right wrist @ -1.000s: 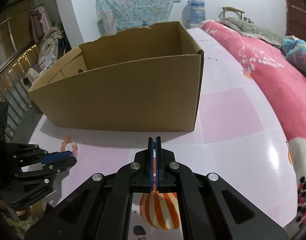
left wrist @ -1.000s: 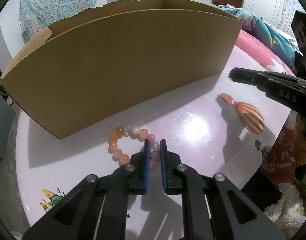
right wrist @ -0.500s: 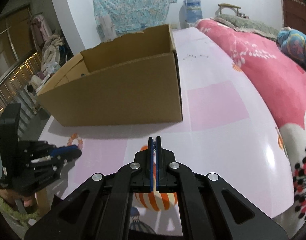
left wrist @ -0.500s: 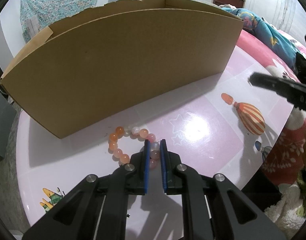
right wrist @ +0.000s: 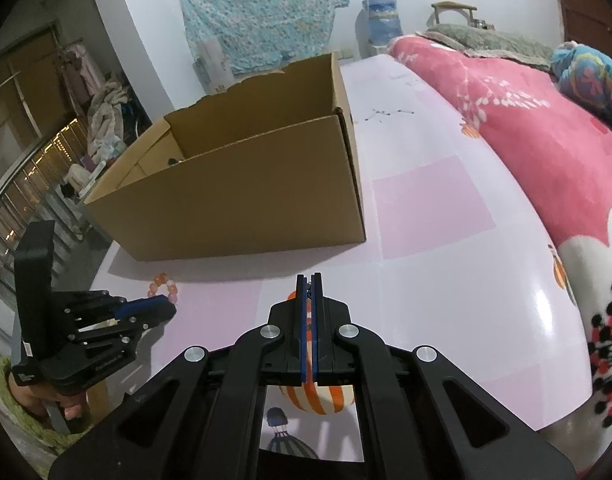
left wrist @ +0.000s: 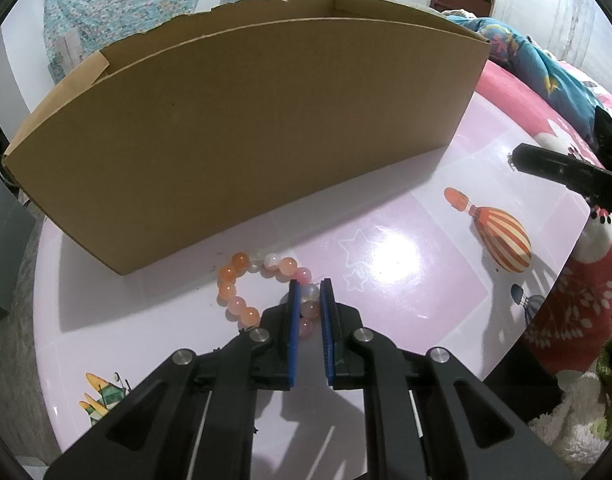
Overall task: Organize jewelry
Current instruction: 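Lift and carry the bracelet and gold charm toward the box with both grippers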
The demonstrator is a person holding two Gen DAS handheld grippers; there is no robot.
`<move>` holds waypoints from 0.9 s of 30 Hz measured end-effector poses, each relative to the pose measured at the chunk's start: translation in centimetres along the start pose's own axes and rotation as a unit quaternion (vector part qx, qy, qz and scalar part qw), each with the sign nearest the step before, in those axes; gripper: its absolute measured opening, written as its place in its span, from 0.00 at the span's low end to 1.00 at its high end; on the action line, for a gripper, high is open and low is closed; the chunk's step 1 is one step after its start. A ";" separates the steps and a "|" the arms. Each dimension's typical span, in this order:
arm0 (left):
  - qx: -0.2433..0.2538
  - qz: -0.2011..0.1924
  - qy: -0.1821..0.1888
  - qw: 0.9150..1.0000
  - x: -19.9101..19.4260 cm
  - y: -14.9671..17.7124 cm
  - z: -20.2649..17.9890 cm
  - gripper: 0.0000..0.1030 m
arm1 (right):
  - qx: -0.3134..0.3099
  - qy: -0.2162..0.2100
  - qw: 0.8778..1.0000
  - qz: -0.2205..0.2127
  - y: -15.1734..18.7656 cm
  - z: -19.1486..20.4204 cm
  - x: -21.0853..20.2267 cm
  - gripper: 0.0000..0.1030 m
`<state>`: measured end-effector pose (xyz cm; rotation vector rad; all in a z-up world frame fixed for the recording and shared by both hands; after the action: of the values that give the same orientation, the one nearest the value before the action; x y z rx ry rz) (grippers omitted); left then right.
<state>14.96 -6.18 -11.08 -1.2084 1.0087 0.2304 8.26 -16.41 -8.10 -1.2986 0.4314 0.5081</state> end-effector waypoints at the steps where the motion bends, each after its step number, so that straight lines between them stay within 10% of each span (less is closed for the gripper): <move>1: -0.001 0.001 -0.001 1.000 0.0 0.0 0.0 0.09 | 0.000 -0.001 1.000 0.000 0.0 0.1 0.0 0.00; 27: -0.030 -0.065 0.022 0.997 -4.7 -3.7 0.2 0.09 | -0.018 -0.035 0.999 -0.024 -2.6 2.7 0.1 0.00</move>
<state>14.77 -5.81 -5.14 -1.3333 0.9620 0.1337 9.92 -14.30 -5.55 -1.3193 0.3347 0.5218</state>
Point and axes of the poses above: each gripper's, at about its wrist camera, not at the fingertips, and x roughly the way its jaws point, z to its left, y to its underside, the point moved 9 cm from there along x, roughly the way its jaws point, and after that the axes turned 9 degrees about -z, right-handed, at the moved point
